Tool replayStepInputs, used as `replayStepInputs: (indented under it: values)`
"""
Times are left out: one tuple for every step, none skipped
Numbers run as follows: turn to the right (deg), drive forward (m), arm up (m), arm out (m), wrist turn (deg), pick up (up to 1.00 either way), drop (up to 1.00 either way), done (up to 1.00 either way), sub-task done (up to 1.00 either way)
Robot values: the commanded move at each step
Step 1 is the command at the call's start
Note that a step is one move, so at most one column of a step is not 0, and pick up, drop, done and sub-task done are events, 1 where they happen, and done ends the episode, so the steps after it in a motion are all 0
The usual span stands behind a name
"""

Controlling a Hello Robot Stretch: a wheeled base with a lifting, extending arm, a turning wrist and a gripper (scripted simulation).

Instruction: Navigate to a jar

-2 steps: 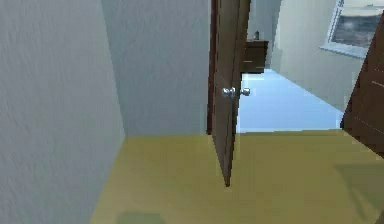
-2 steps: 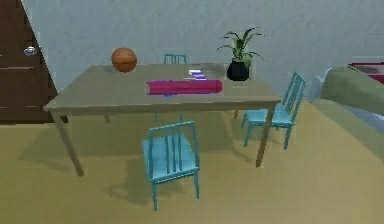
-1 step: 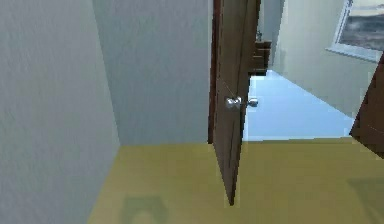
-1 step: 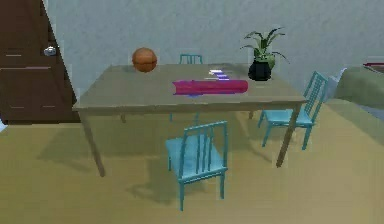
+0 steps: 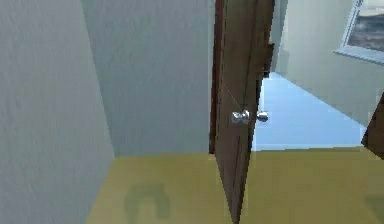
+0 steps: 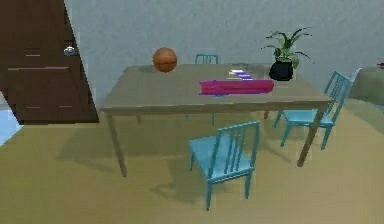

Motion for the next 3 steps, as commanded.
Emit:
replayStepInputs:
  values:
    - [-30.0,0.00,0.00,0.00,0.0,0.00,0.00,0.00,0.00]
    - [0.0,0.30,0.00,0.00,0.0,0.00,0.00,0.00,0.00]
    - [45.0,0.00,0.00,0.00,0.0,0.00,0.00,0.00,0.00]
